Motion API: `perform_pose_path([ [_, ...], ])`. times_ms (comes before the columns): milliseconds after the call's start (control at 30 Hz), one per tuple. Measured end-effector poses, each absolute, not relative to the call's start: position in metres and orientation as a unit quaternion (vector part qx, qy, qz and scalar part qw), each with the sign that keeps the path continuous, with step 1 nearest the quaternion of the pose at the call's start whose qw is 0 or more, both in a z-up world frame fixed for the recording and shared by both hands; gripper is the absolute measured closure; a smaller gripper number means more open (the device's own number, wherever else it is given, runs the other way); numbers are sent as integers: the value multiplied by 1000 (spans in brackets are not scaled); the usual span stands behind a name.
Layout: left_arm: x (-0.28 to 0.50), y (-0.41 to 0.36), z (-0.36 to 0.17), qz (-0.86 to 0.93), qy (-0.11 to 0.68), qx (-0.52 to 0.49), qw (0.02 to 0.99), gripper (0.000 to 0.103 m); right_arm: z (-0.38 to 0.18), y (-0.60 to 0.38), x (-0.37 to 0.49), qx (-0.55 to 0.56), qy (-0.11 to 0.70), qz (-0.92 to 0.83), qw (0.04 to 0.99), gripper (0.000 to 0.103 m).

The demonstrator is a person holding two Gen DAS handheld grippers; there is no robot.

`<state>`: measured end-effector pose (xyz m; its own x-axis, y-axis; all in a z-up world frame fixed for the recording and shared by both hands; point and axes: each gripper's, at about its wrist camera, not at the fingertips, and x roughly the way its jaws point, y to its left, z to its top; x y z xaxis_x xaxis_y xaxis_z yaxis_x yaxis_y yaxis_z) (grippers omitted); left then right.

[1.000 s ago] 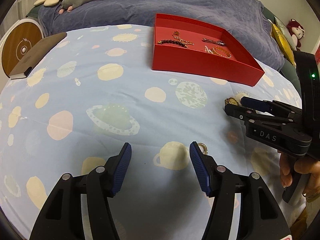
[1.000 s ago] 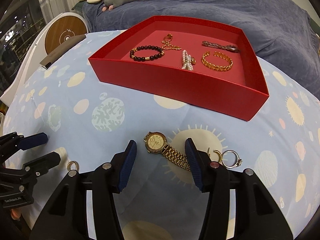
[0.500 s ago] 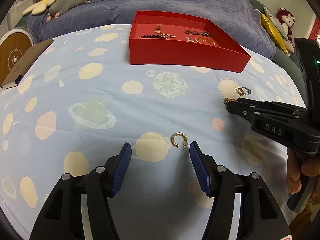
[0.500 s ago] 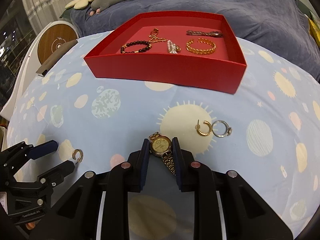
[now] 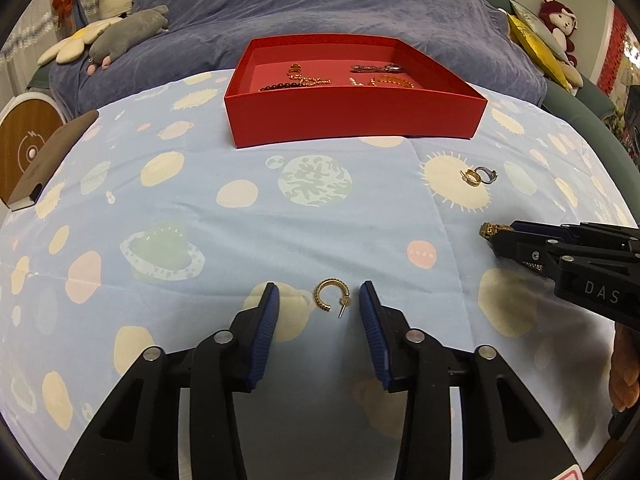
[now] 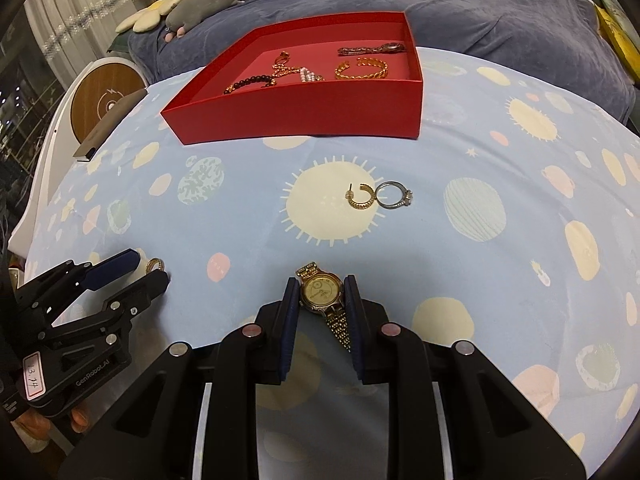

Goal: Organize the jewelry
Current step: 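Grasp the gold link watch with the right tool while the left grasps the hoop earring, then carry watch and earring into the red box and open both tools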

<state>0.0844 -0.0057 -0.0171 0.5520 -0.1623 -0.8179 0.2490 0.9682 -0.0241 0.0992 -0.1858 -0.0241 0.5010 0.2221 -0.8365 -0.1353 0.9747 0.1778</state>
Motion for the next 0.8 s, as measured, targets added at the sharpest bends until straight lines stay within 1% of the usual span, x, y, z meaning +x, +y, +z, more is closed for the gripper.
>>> perform_pose_path([
  [33, 84, -7, -17, -117, 457, 48, 881, 75, -24, -188, 98, 45, 488, 102, 865, 81],
  [67, 85, -8, -17, -117, 456, 49, 881, 76, -23, -190, 98, 48, 488, 101, 866, 81],
  [200, 85, -12, -17, -120, 455, 51, 881, 87, -18, -198, 96, 54, 483, 97, 868, 81],
  [367, 87, -17, -17, -121, 454, 56, 881, 88, -16, -205, 94, 60, 480, 92, 870, 81],
  [800, 100, -26, -10, -128, 461, 24, 878, 88, 7, -207, 89, 71, 458, 98, 881, 81],
])
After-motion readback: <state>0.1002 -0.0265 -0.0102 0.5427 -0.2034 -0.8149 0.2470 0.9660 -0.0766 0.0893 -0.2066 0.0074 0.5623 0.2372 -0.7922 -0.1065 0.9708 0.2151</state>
